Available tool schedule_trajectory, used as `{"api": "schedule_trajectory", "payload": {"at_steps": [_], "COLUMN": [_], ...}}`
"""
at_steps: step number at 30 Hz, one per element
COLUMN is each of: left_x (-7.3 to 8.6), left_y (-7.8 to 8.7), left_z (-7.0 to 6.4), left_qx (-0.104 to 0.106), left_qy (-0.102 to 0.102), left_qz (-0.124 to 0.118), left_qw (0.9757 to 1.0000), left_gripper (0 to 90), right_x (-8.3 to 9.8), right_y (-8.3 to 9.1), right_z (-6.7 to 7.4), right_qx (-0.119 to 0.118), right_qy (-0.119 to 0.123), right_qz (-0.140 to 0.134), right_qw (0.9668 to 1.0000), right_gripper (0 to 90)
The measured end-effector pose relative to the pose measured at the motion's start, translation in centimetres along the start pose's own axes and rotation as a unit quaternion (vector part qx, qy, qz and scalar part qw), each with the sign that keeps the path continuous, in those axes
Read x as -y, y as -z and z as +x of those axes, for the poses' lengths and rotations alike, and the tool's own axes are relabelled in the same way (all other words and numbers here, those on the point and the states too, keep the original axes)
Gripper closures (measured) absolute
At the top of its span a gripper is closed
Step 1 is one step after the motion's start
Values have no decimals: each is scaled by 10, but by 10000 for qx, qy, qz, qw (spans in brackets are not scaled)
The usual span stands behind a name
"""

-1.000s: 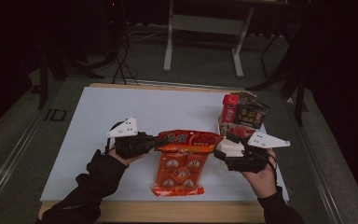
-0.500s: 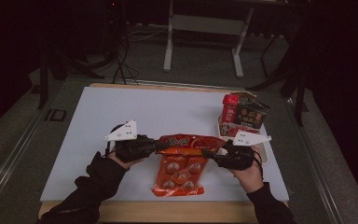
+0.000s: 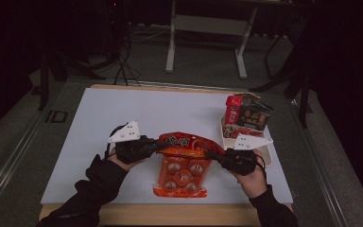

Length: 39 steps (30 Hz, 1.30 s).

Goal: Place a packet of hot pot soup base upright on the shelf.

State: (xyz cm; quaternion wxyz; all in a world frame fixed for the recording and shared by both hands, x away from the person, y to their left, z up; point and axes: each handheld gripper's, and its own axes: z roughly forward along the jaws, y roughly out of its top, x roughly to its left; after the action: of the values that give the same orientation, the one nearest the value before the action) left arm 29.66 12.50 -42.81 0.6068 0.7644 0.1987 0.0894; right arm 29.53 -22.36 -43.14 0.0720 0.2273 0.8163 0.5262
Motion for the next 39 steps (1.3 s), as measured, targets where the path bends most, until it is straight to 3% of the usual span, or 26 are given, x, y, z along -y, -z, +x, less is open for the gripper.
{"api": "schedule_trajectory", "payload": {"at_steps": [6,14,18,21,27,30,32,39], "left_x": [-4,-11,-16,-19,-15,-10,-6,13], "left_y": [6,16,21,24,28,27,26,15], "left_z": [1,-3,-4,-1,1,2,2,-1], "left_qx": [-58,-109,-145,-142,-368,-372,-383,-389], "left_qy": [238,195,124,198,351,580,552,801], "left_qz": [-2,-304,-461,-508,-482,-387,-306,-26], "left_qw": [9997,9993,9988,9984,9975,9969,9973,9960], "left_gripper": [859,811,694,571,378,249,138,20], "right_x": [-13,-30,-40,-46,-58,-65,-71,-95], "right_y": [6,17,21,24,30,37,43,69], "right_z": [12,20,23,20,14,10,8,1], "right_qx": [-45,-77,14,50,182,229,239,468], "right_qy": [26,173,380,465,557,474,431,429], "right_qz": [-43,-139,-151,-165,-200,-342,-486,-876], "right_qw": [10000,9997,9992,9988,9981,9980,9976,9941], "right_gripper": [900,900,900,900,900,900,900,900]}}
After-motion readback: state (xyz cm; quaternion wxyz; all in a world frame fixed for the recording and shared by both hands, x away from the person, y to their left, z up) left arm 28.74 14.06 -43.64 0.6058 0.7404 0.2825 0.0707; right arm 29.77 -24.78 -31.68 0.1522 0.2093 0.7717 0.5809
